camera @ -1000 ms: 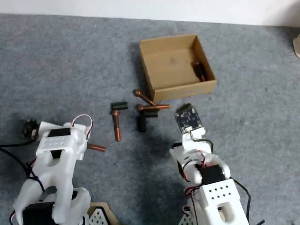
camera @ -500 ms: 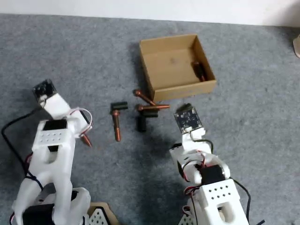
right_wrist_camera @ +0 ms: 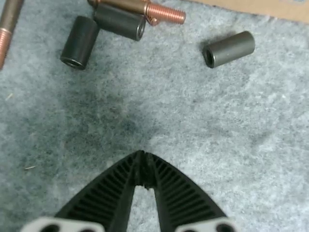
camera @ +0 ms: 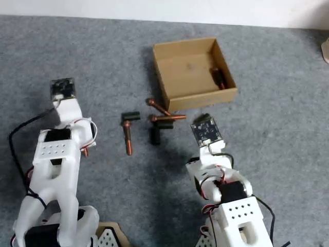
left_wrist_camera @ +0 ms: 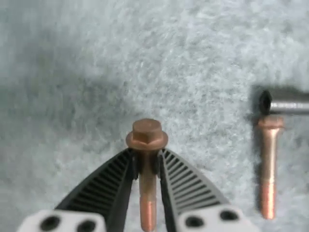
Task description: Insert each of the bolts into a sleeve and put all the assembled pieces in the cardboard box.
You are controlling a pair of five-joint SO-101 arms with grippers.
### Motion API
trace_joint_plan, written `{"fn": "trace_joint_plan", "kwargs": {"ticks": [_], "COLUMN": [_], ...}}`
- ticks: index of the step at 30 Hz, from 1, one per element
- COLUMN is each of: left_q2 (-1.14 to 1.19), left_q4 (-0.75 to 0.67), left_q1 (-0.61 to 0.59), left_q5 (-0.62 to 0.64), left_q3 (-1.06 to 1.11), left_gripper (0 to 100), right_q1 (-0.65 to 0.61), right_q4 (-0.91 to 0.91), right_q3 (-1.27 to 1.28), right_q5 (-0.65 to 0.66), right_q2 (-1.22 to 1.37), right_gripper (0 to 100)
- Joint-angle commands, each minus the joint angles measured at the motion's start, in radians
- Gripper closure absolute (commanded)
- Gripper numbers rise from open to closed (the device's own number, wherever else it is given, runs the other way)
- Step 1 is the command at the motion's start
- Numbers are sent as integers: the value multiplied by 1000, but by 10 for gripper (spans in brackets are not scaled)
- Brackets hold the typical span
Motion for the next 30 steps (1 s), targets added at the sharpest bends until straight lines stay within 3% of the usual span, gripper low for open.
{"fn": "trace_joint_plan", "kwargs": {"ticks": [1,20,30], "left_q2": [-39,-64,-444], "left_q4": [-17,-11,207], "left_q1": [-12,31,180], "left_q5": [-126,-127,-132], "left_q3": [-64,-58,-54], "left_gripper": [995,995,995], "right_q1": [-4,-4,-2], "right_q4": [-19,-21,-53], "right_q3": [-8,-10,5], "right_q5": [11,12,58], "right_q2": [-13,-13,-12], "right_gripper": [988,988,988]}}
